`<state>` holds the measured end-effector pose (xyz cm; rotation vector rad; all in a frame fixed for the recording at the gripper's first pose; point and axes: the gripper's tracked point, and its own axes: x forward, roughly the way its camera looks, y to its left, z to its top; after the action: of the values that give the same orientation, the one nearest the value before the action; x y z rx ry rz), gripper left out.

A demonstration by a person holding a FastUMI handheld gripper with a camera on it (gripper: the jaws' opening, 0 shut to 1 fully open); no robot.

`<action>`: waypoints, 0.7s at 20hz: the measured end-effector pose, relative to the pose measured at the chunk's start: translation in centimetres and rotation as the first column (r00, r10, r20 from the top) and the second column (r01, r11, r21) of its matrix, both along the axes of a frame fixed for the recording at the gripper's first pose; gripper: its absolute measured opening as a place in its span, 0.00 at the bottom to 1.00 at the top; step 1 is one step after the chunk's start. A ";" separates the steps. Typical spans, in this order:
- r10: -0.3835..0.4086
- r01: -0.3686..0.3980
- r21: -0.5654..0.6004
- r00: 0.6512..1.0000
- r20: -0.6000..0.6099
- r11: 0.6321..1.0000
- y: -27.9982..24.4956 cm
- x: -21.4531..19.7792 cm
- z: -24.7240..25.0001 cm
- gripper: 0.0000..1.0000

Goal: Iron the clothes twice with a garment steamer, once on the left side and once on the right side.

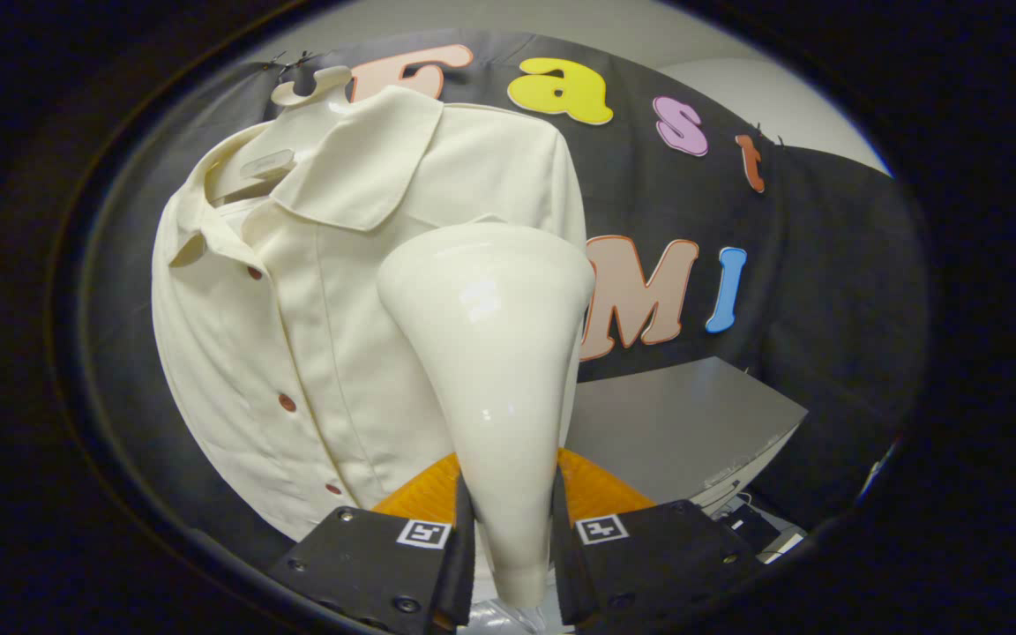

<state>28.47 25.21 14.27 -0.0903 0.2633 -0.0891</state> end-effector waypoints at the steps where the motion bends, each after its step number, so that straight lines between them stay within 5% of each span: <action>1: -0.003 0.003 0.007 1.000 -0.002 1.000 -0.3 -0.1 -0.6 0.37; 14: -0.013 0.015 0.018 0.995 -0.102 1.000 -0.9 -1.0 -9.6 0.37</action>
<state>27.49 24.33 4.64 -0.0742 0.3670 -0.0959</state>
